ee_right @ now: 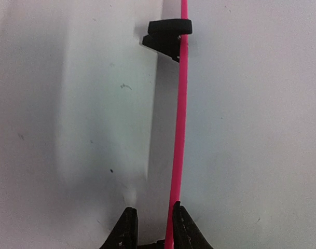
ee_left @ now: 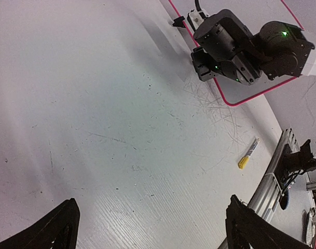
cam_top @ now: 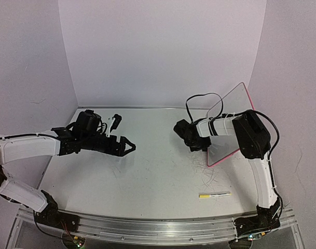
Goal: Write a sentence on the whiteboard
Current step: Move the whiteboard to the corner of the board, then move the whiteboard stand to the center of the board.
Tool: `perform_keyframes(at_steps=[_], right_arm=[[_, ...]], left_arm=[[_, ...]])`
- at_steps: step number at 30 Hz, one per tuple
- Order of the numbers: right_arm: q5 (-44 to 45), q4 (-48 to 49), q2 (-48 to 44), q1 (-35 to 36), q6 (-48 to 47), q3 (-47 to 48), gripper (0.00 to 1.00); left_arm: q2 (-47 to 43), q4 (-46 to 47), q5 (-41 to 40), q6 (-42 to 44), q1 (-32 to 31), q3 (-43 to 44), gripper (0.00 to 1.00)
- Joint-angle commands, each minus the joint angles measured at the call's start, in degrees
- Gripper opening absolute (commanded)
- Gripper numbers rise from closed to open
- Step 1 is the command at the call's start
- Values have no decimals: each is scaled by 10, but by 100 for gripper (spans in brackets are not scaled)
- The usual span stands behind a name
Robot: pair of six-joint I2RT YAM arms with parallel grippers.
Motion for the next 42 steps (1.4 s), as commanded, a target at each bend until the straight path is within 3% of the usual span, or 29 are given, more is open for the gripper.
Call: perform_keyframes(at_steps=[1, 12, 19, 21, 24, 29, 31, 36, 39, 42], right_arm=[[-20, -27, -49, -9, 16, -93, 24], [-53, 76, -177, -5, -6, -252, 25], [-62, 104, -222, 28, 31, -222, 32], [-55, 100, -236, 29, 73, -208, 36], [-72, 98, -259, 29, 144, -194, 52], [-184, 85, -247, 29, 366, -174, 51], [-189, 56, -243, 30, 467, -170, 50], [-139, -140, -176, 40, 694, -78, 51], [-140, -197, -130, 40, 748, -27, 58], [-138, -199, -104, 39, 769, -13, 59]], left_arm=[[6, 8, 15, -13, 1, 31, 99], [16, 11, 20, -27, 0, 37, 99], [33, 14, 24, -27, 0, 48, 99], [35, 14, 27, -27, -1, 53, 100], [32, 14, 29, -27, -1, 55, 99], [30, 15, 24, -19, -1, 50, 99], [29, 15, 22, -17, -1, 48, 100], [20, 15, 25, -11, -1, 42, 99], [11, 15, 23, -5, -1, 36, 99], [3, 15, 23, -2, -1, 31, 99]])
